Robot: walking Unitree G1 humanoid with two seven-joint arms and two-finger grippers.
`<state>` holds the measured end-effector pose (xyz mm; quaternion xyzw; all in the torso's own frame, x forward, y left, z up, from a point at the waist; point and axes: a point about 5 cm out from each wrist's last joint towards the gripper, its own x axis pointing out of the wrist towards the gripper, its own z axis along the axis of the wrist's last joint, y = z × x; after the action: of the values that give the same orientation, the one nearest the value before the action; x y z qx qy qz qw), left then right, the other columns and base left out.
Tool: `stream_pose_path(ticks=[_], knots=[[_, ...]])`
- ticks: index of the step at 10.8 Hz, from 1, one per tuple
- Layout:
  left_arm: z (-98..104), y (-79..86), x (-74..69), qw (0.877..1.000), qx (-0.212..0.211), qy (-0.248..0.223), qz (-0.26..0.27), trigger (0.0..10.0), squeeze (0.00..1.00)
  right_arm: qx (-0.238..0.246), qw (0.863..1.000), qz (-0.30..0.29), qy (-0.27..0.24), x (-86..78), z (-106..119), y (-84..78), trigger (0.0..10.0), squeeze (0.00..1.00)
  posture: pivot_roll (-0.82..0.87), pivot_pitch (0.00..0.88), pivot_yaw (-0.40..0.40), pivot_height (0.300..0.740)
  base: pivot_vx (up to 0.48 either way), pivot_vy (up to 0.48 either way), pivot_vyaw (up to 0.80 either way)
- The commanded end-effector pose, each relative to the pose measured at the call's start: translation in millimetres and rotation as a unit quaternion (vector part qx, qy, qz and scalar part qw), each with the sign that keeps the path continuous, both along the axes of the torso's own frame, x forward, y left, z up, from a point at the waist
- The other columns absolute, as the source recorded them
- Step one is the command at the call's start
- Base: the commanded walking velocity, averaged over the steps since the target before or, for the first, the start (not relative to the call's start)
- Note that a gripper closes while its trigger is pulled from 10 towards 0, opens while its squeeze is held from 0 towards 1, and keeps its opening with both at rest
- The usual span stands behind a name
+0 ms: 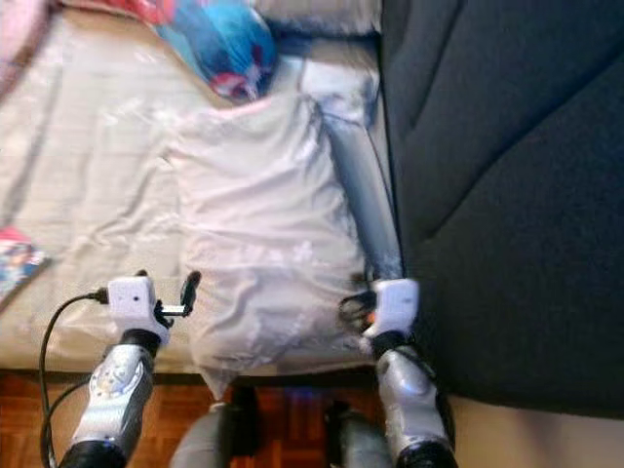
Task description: Clean up the room
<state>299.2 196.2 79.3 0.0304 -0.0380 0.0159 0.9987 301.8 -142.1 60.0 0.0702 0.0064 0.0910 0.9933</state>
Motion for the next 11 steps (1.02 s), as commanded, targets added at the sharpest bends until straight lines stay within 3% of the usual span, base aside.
stream_pose_path(ticks=[1, 5, 11], knots=[[-4, -0.1, 0.0, 1.000, 0.015, 0.011, -0.004, 10.0, 0.00, 0.003, 1.000, -0.023, 0.010, -4.8, -7, -5.4, 10.0, 0.00, 0.05, 0.220, 0.010, 0.740, 0.000, 0.000, 0.00], [4, -6.5, 11.8, 1.000, 0.014, 0.007, -0.009, 10.0, 0.00, 0.006, 0.999, -0.040, 0.001, -0.1, -4, -5.1, 10.0, 0.00, 0.05, 0.203, 0.023, 0.740, 0.000, 0.256, 0.00], [12, -16.3, 18.7, 0.999, 0.012, -0.001, -0.030, 10.0, 0.00, 0.009, 0.999, -0.048, 0.002, 5.5, -4, -4.8, 10.0, 0.00, 0.05, 0.180, 0.035, 0.740, 0.000, 0.000, 0.00]])
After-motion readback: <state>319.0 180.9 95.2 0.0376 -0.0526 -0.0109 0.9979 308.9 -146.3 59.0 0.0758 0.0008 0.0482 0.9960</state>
